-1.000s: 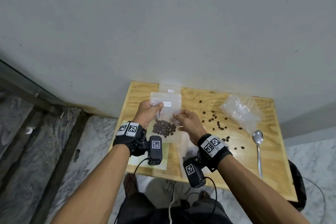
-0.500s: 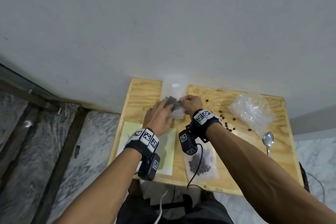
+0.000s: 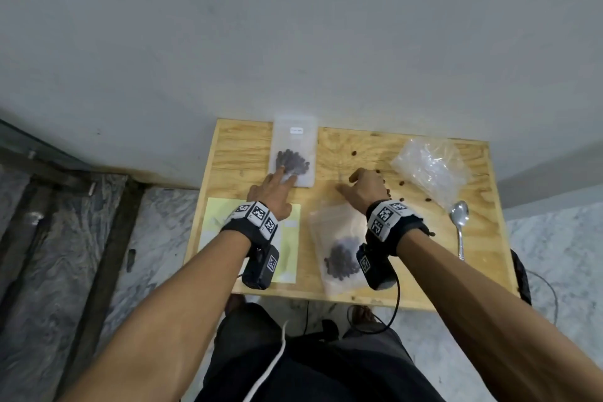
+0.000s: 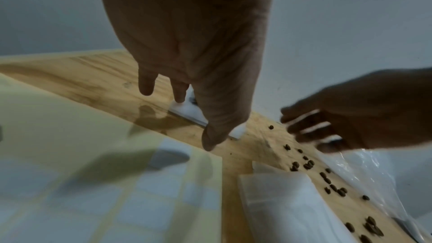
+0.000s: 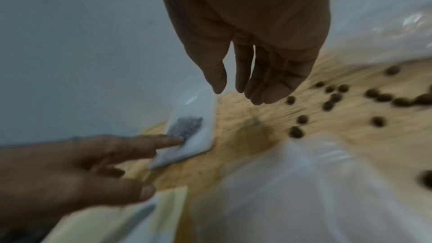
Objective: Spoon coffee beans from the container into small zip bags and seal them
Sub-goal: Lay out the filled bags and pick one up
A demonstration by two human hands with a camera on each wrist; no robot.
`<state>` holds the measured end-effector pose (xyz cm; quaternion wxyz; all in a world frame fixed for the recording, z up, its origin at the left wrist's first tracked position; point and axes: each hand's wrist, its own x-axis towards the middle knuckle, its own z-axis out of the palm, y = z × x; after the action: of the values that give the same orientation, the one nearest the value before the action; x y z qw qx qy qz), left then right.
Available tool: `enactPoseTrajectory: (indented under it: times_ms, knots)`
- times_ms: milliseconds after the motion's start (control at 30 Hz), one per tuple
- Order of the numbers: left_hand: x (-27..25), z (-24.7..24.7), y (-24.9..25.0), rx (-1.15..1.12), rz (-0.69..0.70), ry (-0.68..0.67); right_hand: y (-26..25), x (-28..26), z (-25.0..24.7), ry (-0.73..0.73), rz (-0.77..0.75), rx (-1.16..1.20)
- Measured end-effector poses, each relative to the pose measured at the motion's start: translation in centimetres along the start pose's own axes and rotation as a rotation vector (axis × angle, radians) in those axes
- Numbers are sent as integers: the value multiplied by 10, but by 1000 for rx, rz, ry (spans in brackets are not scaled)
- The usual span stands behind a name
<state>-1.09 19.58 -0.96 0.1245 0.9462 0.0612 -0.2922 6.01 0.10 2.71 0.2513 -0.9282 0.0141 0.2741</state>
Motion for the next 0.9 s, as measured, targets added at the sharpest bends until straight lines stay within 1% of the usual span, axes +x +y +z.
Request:
enactPoseTrajectory:
  times_ms: [67, 133, 267, 367, 500, 700, 733, 800, 900]
  knots:
    - [1, 0, 1, 17, -3, 1, 16, -15, 6, -64, 25, -141]
    - [1, -1, 1, 32, -9, -13, 30, -30, 15, -107, 89, -217]
    - [3, -3, 2, 50, -20, -40, 43, -49, 40, -102, 175, -249]
    - [4, -2, 2, 65, -18, -42, 45, -52, 51, -74, 212, -209]
    - [4, 1, 0, 59, -17, -46, 44, -54, 54, -72, 204, -176]
    - [4, -1, -3, 46, 1, -63, 43, -59, 51, -59, 134, -171]
    - [2, 0, -3, 25, 2, -44, 44, -59, 49, -58, 134, -132]
    - [-5, 4, 0, -77, 14, 46, 47, -59, 40, -63, 122, -9]
    - [-23, 12, 12, -398, 46, 224, 45, -56, 23, -23, 59, 194]
